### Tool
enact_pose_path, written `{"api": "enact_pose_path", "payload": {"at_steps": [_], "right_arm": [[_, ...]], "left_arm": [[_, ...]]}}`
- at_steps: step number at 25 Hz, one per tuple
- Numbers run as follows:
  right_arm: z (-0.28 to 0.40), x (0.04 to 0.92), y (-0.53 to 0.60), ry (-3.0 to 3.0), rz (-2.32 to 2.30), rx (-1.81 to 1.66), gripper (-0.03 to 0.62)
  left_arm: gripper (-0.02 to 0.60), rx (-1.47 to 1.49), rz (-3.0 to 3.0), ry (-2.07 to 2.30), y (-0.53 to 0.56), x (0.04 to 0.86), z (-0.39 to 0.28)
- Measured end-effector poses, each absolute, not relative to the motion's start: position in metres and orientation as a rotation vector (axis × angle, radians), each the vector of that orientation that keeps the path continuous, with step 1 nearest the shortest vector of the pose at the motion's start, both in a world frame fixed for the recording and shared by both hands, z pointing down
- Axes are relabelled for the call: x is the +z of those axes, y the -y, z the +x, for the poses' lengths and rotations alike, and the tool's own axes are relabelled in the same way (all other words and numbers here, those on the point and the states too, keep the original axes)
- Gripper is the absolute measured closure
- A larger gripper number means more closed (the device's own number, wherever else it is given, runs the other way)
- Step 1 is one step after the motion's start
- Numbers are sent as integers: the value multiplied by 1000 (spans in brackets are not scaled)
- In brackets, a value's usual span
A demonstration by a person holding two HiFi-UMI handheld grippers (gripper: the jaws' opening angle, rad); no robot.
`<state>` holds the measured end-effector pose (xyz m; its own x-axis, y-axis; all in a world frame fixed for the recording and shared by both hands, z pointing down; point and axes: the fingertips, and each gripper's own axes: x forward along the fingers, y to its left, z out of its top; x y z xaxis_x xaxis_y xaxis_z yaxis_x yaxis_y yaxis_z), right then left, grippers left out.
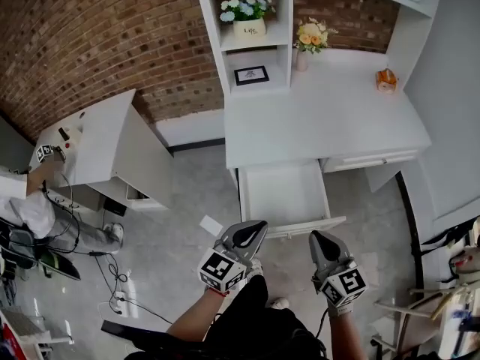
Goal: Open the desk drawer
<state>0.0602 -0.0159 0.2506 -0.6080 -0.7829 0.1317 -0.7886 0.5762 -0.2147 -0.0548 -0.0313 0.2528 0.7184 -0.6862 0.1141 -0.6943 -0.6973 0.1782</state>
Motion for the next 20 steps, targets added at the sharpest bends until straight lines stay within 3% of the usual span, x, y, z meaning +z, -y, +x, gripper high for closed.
{"api": "enact_pose_path", "payload": {"at_steps": [20], "right_arm": [[66, 129, -20, 2926, 1277, 322, 591]], "left_arm": [[580, -93, 2692, 1232, -20, 159, -91]]}}
